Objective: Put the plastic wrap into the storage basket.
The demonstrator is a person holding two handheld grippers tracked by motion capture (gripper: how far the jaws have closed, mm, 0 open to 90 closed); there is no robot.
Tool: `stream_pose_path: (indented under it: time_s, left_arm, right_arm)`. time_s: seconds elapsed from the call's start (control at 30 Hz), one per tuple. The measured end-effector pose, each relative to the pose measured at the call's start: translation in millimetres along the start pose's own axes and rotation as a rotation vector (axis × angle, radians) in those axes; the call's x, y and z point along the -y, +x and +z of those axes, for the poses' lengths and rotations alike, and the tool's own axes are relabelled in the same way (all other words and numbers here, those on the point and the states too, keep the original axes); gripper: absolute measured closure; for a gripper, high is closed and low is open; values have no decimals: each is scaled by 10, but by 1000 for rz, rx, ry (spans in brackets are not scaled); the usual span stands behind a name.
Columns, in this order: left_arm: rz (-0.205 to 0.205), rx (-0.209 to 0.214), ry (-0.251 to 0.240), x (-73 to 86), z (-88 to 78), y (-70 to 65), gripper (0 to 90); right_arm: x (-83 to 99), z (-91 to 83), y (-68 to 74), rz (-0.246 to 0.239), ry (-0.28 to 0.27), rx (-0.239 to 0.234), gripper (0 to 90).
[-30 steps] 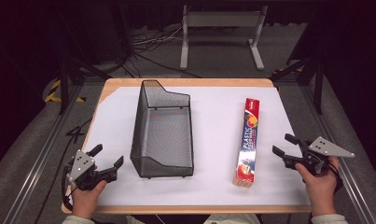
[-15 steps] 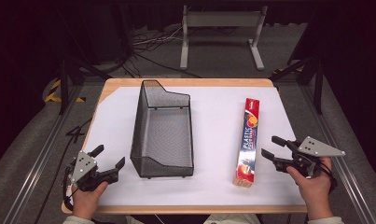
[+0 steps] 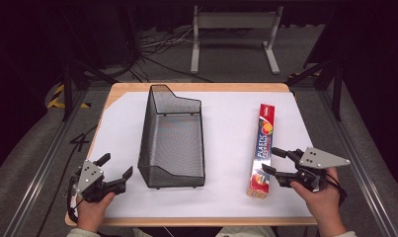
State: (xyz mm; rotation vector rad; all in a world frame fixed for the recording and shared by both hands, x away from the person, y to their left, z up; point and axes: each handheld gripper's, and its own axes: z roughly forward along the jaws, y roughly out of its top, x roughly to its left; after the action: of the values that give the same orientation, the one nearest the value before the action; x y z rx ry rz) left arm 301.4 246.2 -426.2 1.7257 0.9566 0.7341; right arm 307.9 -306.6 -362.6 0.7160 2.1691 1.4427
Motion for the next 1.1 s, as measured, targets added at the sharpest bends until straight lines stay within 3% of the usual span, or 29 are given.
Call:
stream_pose_path:
  time_s: [0.1,0.17,0.23,0.3,0.5,1.1]
  left_arm:
    - [1,0,1,0,1,0,140]
    - [2,-1,2,3,4,1,140]
    - [1,-1,3,4,6,0,140]
    - [4,1,5,3,7,-7,140]
    - [6,-2,5,3,2,-5,141]
    - [9,-2,8,5,12,-10,142]
  right_arm:
    - [-8,25,30,10,14,-27,473]
    - [-24,70,75,20,55,-60,596]
    - [-31,79,84,25,66,-67,619]
    - [-62,123,115,21,98,-88,748]
    - [-74,218,147,10,147,-97,899]
    - [-41,542,254,-30,307,-169,900]
